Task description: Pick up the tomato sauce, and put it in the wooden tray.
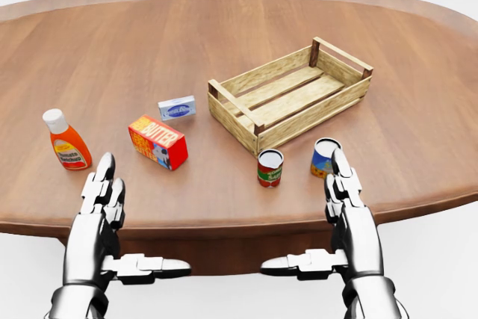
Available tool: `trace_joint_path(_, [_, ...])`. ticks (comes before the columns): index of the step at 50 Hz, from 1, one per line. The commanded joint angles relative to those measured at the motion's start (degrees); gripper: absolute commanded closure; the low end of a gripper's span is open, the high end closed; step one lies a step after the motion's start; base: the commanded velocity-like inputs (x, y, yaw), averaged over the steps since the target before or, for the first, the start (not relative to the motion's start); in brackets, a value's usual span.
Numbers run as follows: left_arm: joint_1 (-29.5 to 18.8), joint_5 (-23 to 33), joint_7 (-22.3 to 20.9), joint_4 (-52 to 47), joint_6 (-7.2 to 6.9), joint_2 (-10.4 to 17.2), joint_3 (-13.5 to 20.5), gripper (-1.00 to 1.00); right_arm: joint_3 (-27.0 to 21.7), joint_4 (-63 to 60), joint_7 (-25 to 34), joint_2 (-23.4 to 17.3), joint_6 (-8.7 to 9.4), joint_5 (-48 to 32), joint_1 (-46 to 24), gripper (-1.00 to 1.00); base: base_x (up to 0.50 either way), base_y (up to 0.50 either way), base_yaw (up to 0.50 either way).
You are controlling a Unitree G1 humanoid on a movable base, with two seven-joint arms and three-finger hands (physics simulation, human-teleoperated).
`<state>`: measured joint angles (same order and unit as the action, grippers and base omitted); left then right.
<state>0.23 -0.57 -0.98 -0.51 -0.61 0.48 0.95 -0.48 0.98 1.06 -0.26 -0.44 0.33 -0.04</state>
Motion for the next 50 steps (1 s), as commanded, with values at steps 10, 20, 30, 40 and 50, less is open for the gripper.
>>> trace_joint_path(10, [1.8,-0.58,-1.96,-8.81,-4.39,1.12,1.96,-1.0,-0.44,-4.1,1.46,-0.38,4.73,0.98,-0.04,-1.0,0.0,0.0,0.0])
trace_joint_path(20, [1.89,-2.11,-2.72,-22.85,-4.39,1.19,3.16,-1.0,-0.5,-13.73,1.27,-0.4,5.44,1.59,1.05,-1.0,0.0,0.0,0.0])
trace_joint_path(30, [2.91,-2.25,-3.6,-29.78,-4.39,1.12,3.42,-1.0,-1.44,-22.44,1.01,-0.61,5.44,2.56,1.35,-1.0,0.0,0.0,0.0])
trace_joint_path(40, [3.19,-2.36,-4.35,-33.19,-4.39,1.16,4.53,-1.0,-2.48,-27.77,1.01,-0.99,5.44,2.58,1.41,-1.0,0.0,0.0,0.0])
trace_joint_path(50, [3.51,-2.28,-4.61,-33.46,-4.39,1.23,5.35,-1.0,-1.81,-31.92,2.52,-0.8,5.44,2.5,2.88,-1.0,0.2,0.0,0.0])
